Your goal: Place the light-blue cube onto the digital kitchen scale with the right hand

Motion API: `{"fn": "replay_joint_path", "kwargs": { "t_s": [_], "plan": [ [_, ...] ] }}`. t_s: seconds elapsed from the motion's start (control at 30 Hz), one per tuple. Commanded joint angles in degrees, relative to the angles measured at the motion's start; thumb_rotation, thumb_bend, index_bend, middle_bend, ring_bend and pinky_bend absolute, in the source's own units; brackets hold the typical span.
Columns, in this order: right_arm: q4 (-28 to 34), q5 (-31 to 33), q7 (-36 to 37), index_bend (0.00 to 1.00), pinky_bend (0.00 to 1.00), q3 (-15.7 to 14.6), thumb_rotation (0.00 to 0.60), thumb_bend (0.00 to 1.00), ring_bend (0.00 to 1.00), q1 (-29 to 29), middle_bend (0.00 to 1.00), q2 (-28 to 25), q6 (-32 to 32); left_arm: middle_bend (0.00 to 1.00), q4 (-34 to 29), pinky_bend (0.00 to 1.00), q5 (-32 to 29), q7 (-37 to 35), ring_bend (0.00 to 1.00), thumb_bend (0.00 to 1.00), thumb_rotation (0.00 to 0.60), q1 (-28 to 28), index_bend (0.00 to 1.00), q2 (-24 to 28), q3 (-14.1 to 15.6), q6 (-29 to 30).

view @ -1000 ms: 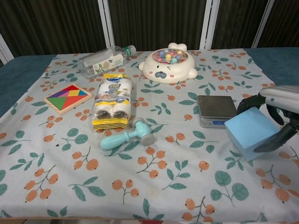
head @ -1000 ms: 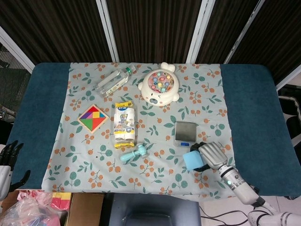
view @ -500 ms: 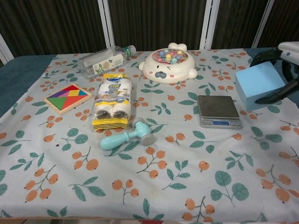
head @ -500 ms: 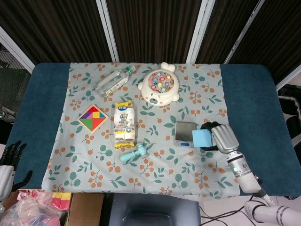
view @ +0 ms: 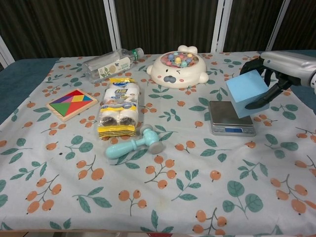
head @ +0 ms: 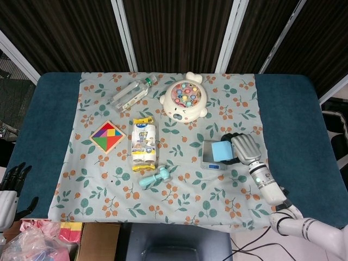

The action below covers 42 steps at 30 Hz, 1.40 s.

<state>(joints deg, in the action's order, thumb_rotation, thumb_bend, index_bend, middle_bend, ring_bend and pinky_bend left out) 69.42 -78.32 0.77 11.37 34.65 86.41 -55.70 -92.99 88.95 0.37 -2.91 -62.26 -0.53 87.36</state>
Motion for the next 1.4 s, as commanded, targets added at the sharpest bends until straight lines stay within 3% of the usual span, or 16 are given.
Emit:
{"fn": "replay_joint_path", "kwargs": {
  "t_s": [0.03, 0.43, 0.6, 0.73, 0.9, 1.07, 1.13, 1.2, 1.4],
  "plan": [
    [-0.2, -0.3, 1.2, 0.44, 0.47, -0.3, 0.600, 0.15, 0.31, 0.5, 0.40, 0.1, 0.5, 0.00, 0.0, 0.34, 0.0, 0.0, 0.00, 0.33, 0.600, 0.0, 0.06, 0.0, 0.0, 0.0],
    [-0.2, -1.7, 5.0, 0.15, 0.23, -1.7, 0.600, 0.15, 0.03, 0.6, 0.12, -1.0, -0.3, 0.00, 0.0, 0.34, 0.0, 0.2, 0.00, 0.33, 0.600, 0.0, 0.06, -0.1, 0.1, -0.1],
    [4.3, -4.5, 7.4, 0.01, 0.13, -2.8, 0.600, 0.15, 0.00, -2.0, 0.01, -4.6, -6.0, 0.00, 0.0, 0.34, -0.1, 0.6, 0.00, 0.33, 0.600, 0.1, 0.06, -0.1, -0.1, 0.1],
    [11.0, -9.4, 5.7, 0.00, 0.12, -4.8, 0.600, 0.15, 0.00, -7.6, 0.00, -9.2, -17.3, 0.00, 0.2, 0.34, -0.1, 1.1, 0.00, 0.33, 0.600, 0.1, 0.06, -0.4, -0.1, 0.4],
    [16.9, -11.9, -1.6, 0.00, 0.12, -7.4, 0.600, 0.15, 0.00, -15.8, 0.00, -13.8, -29.4, 0.00, 0.1, 0.34, -0.6, 1.4, 0.00, 0.33, 0.600, -0.2, 0.06, -0.5, -0.2, -0.5],
    [20.4, -9.9, -5.5, 0.00, 0.12, -8.3, 0.600, 0.15, 0.00, -19.2, 0.00, -16.2, -31.9, 0.00, 0.0, 0.34, -0.8, 1.7, 0.00, 0.33, 0.600, -0.2, 0.06, -0.6, -0.2, -0.6],
    [22.5, -5.6, -8.7, 0.00, 0.12, -8.6, 0.600, 0.15, 0.00, -22.3, 0.00, -17.4, -32.9, 0.00, -0.1, 0.34, -0.7, 2.3, 0.00, 0.33, 0.600, -0.4, 0.06, -0.7, -0.1, -0.9],
    [22.2, -0.9, -9.9, 0.00, 0.12, -8.7, 0.600, 0.15, 0.00, -24.4, 0.00, -16.8, -32.2, 0.00, -0.3, 0.34, -1.0, 2.7, 0.00, 0.33, 0.600, -0.2, 0.06, -0.8, -0.3, -0.6],
    [19.2, -0.1, -11.0, 0.00, 0.13, -8.4, 0.600, 0.15, 0.00, -24.8, 0.00, -15.1, -30.5, 0.00, 0.2, 0.34, -2.1, 3.3, 0.00, 0.33, 0.600, -0.5, 0.07, -1.4, -1.2, -0.7]
  ]
}}
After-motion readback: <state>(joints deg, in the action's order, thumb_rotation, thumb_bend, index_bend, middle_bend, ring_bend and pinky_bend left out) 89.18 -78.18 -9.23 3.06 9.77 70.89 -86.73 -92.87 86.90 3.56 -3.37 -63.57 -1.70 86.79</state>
